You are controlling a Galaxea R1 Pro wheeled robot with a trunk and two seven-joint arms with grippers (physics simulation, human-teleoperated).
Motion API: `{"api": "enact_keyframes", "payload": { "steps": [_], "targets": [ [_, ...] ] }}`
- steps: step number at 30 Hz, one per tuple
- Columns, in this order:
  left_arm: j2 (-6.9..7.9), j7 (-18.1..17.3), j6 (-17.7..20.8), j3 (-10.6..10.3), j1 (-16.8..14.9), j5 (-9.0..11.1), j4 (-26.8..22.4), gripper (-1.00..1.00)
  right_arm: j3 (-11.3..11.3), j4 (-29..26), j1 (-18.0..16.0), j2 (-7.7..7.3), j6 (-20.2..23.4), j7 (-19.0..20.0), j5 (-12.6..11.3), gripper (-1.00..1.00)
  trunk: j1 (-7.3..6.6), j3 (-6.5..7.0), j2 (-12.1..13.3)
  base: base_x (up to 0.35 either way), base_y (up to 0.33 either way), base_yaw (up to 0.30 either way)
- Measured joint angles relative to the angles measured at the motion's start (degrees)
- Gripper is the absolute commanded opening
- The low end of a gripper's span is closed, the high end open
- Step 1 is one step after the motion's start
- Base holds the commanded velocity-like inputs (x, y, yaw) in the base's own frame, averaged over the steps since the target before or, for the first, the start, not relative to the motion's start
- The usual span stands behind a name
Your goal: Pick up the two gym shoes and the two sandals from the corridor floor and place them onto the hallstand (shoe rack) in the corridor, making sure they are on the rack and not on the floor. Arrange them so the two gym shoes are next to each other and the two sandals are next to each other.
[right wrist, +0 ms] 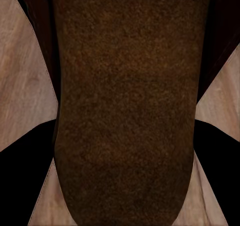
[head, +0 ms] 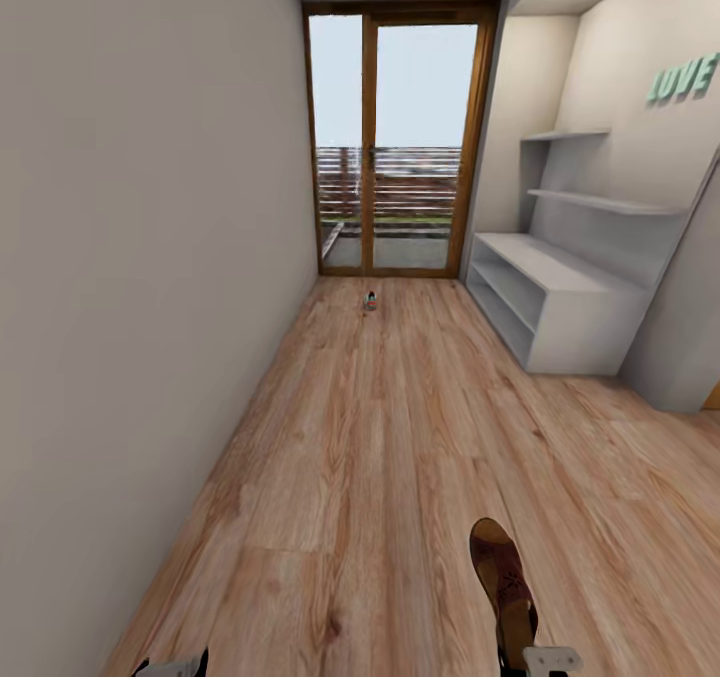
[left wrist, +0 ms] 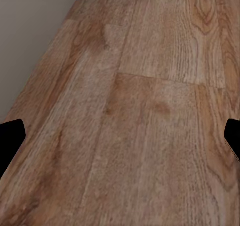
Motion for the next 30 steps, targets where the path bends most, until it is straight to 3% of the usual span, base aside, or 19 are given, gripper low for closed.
{"api": "enact_keyframes", "payload": {
  "steps": [30],
  "targets": [
    [0.0,0.0,0.0,0.0,0.0,0.0,0.0,1.0,0.0,0.1,0.0,0.02,0.0,0.0,0.0,-1.0,0.0,0.0,0.0,0.34,0.0,0.0]
  ]
}}
